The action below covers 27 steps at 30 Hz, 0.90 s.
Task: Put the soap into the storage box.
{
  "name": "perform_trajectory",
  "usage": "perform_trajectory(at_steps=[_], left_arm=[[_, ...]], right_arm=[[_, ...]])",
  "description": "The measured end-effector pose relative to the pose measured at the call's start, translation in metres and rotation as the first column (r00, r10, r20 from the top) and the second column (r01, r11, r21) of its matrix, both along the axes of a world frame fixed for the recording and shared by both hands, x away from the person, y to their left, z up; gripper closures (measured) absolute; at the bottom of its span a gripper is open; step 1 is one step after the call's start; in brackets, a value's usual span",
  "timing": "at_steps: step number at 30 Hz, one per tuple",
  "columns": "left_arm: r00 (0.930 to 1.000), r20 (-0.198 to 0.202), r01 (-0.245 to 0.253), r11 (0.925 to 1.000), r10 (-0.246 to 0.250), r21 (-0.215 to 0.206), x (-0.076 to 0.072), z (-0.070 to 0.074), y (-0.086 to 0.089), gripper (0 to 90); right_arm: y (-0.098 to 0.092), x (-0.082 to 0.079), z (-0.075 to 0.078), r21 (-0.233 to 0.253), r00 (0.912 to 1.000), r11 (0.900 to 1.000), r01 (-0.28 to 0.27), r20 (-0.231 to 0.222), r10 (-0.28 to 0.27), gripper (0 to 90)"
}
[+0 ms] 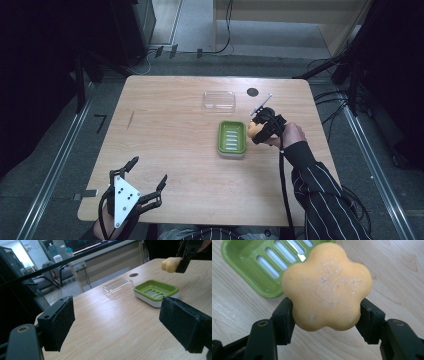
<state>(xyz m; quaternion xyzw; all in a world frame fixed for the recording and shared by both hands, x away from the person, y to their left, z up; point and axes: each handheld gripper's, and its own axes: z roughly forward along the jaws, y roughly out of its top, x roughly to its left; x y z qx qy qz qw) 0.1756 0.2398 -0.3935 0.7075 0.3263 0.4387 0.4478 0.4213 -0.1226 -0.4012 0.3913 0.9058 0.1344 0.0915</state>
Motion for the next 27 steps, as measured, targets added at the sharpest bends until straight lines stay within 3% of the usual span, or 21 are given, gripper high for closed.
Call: perform_trajectory(at_steps=[27], left_arm=[[1.0000,0.003,-0.001,1.0000,0.001,-0.004,-0.001,0.000,-0.001,13.5]], right_arm=[[0.043,0.008,0.002,0.004,0.9947,0.995,-0.103,-0.001,0.103,40.4]])
